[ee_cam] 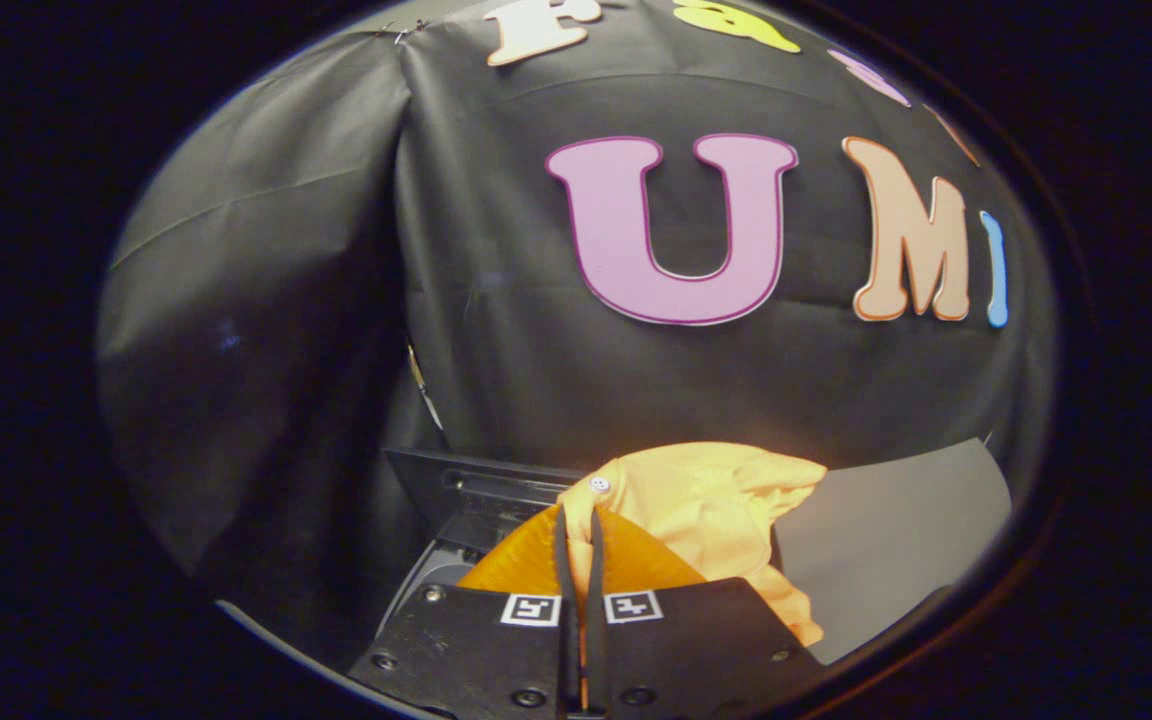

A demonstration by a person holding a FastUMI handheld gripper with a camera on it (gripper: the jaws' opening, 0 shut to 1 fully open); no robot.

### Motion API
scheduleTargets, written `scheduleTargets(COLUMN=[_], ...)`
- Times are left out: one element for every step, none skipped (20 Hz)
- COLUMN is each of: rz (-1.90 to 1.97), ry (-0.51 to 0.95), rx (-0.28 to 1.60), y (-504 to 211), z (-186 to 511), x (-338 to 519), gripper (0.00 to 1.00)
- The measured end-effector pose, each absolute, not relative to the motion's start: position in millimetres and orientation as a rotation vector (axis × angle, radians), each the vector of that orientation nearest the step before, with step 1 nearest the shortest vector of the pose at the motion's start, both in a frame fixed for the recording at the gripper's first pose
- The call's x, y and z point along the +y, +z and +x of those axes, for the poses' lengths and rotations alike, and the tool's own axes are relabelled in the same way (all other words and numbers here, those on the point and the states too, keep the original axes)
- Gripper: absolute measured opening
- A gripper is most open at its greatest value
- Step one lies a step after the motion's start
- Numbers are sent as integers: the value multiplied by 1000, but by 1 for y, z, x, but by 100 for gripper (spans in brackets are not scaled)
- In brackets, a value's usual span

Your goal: Put the clothes into the washing machine and then close the washing machine lid.

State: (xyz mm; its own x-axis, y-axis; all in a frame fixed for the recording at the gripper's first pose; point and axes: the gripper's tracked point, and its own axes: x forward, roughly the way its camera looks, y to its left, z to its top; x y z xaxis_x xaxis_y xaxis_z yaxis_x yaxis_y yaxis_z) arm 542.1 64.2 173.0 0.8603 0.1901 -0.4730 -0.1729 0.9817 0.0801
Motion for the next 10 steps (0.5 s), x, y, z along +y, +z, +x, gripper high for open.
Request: scheduleTargets(rz=[33, 35, 41, 45, 44, 41, 42, 57, 72, 78], ry=[201, 211, 221, 229, 240, 249, 255, 257, 259, 263], rx=[506, 518, 522, 516, 511, 508, 516, 515, 524, 531], y=[166, 159, 154, 152, 150, 148, 143, 143, 137, 130], z=[544, 544, 547, 548, 550, 552, 552, 554, 556, 556], x=[72, 79, 85, 91, 97, 102, 105, 108, 113, 121], gripper=[2, 2, 2, 2, 2, 2, 2, 2, 2, 2])
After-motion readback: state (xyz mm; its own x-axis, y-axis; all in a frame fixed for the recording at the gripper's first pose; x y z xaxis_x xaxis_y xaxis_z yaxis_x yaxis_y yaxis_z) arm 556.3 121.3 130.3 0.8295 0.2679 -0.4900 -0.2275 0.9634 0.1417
